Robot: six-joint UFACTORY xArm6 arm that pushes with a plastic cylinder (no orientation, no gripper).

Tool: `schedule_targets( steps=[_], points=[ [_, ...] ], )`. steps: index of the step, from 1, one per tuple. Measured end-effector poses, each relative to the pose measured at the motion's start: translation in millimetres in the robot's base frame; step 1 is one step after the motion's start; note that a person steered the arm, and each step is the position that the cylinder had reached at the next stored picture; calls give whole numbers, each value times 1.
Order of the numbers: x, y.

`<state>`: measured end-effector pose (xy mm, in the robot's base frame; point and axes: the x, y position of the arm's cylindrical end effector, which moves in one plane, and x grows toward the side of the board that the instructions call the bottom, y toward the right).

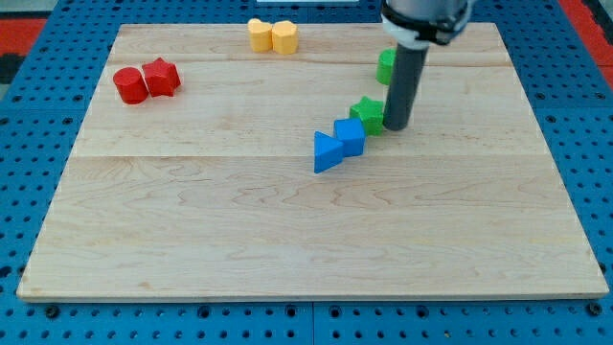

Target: Move the blue cube to the left side of the green star

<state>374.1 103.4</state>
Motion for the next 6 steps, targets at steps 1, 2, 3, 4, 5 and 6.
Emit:
schedule_targets(
  steps=[1,2,3,4,5,6],
  points=[
    [-24,-10],
    [38,-1],
    [58,-34],
    [31,-76],
    [9,-79],
    [17,-76]
  ],
)
